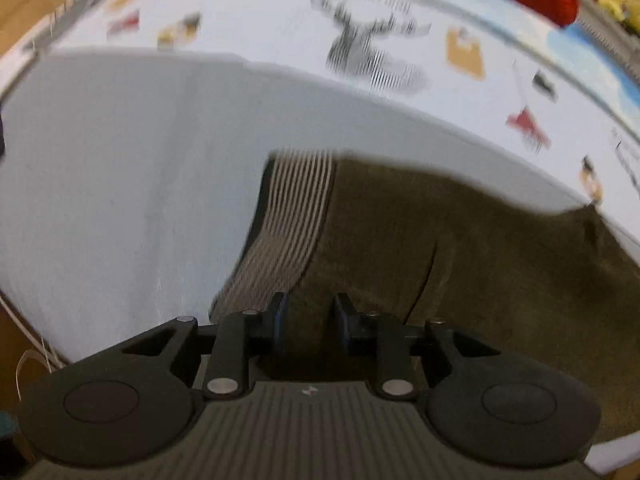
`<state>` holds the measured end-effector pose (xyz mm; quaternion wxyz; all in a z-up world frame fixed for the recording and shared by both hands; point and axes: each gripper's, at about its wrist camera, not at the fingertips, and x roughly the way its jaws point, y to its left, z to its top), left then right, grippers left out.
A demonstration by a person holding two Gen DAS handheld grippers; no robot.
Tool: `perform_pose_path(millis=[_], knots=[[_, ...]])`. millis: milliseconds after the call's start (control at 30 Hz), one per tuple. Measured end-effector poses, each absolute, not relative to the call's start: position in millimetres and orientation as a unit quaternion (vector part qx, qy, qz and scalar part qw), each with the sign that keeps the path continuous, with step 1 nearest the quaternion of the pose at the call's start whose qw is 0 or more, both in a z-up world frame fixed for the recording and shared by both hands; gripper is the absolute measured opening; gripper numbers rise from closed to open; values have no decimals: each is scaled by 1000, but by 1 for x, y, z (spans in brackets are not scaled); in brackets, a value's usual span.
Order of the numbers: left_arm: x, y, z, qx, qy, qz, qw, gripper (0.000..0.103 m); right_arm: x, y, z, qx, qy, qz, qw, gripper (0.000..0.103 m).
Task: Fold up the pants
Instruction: 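Lay the cuff on the pants with the left tool while the right tool releases the hem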
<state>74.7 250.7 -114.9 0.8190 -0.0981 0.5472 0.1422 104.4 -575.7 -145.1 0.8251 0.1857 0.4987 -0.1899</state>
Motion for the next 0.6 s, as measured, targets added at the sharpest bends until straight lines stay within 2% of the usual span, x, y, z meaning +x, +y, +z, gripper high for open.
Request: perform_pose_path(millis=[133,167,200,233,267,300,333,533,600], knots=[[76,233,-89,-70,476,122,868,34,127,-519,-103,148,399,-77,902,29],[80,231,-89,-82,474,110,870,34,130,-499,-95,133,381,-44,914,25],[82,227,-92,-93,481,102,866,34,137,-478,-89,117,366,-5,923,11],[86,228,-101,-105,505,98,851,34,151,-462,-86,107,359,28,927,3],[88,233,-109,-108,536,106,831,34,163,-442,-84,97,353,60,929,0],[90,238,-127,-114,577,129,798,31,173,-421,-83,89,349,91,929,0],[88,244,-132,-138,584,137,788,31,183,-401,-83,81,345,123,927,0],[89,239,-132,-123,578,138,794,31,226,-269,-95,36,369,268,889,2],[86,240,-131,-129,578,136,794,31,238,-220,-96,22,383,299,874,6]])
